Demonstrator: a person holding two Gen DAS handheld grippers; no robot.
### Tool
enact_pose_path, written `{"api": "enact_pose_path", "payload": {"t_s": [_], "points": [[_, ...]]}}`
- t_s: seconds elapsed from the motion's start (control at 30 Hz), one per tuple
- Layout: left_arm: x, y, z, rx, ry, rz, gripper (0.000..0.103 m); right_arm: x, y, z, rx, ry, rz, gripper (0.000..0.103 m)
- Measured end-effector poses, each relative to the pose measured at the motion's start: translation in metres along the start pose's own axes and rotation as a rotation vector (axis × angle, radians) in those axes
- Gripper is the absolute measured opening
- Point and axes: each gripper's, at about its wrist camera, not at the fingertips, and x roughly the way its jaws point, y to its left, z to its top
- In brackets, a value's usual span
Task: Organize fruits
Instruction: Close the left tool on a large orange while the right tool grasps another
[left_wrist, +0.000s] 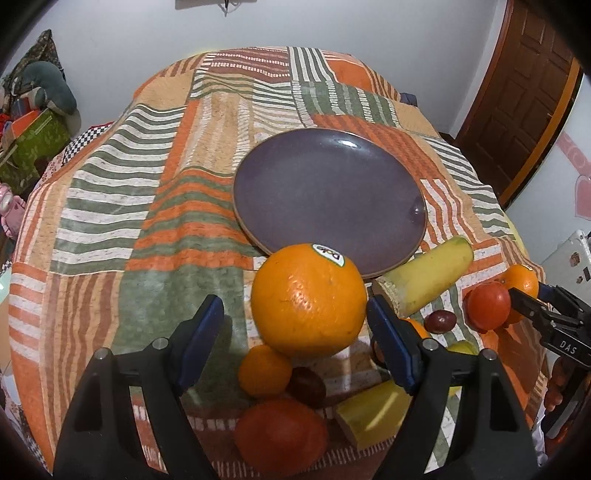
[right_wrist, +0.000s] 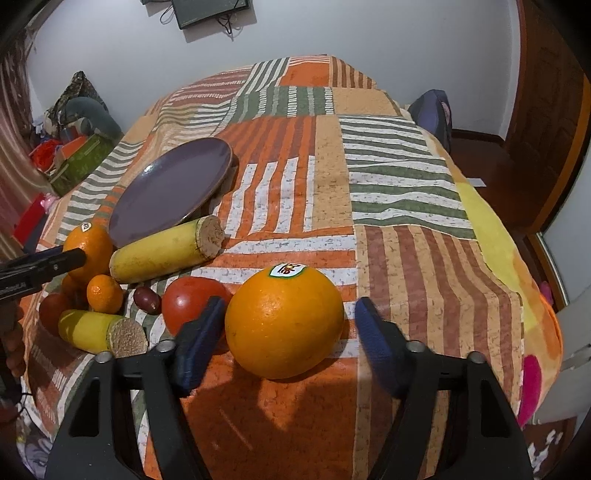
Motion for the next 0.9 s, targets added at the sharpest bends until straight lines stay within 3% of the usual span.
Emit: {"api": "enact_pose_path", "payload": {"t_s": [0.2,0.3,0.53,0.9], "points": [[0.015,-0.003,0.001,-0.003,0.034,-0.01,0.08,0.001,-0.002,0.001,0.01,-0.005,0.011,0.061],[0.02,-0.003,0.001,-0.005,0.049,-0.038,0.069,0.0,0.0,0.002,0.01,-0.006,0.01,0.061],[0.017,-0.002,0.001,-0.001,0.05,-0.041,0.068,-0.002,0.001,0.006,0.014,-0.018,0.008,0.06],[-0.015,0.006,0.009,-0.021,-0.018,-0.035,0.068,-0.026,0.012,0.025,-0.015,-0.116,0.005,0.06]]}}
